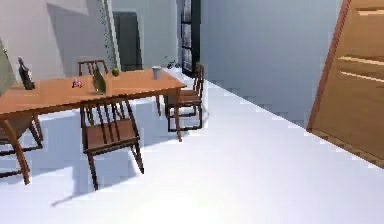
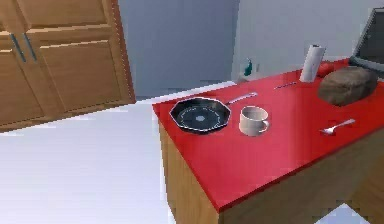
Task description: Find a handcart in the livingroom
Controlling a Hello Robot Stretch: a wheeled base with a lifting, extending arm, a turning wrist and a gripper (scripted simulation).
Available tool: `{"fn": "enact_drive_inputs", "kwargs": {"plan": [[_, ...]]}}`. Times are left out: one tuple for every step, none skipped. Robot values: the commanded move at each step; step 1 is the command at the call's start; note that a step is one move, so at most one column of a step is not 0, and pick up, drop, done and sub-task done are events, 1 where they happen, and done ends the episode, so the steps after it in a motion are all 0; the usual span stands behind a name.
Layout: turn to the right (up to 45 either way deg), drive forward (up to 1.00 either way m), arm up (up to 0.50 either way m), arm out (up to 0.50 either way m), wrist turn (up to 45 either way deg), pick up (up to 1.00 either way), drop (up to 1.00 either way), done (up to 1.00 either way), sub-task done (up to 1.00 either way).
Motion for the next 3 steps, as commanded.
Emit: {"fn": "enact_drive_inputs", "kwargs": {"plan": [[-9.0,0.0,0.0,0.0,0.0,0.0,0.0,0.0,0.0],[0.0,0.25,0.0,0.0,0.0,0.0,0.0,0.0,0.0],[30.0,0.0,0.0,0.0,0.0,0.0,0.0,0.0,0.0]]}}
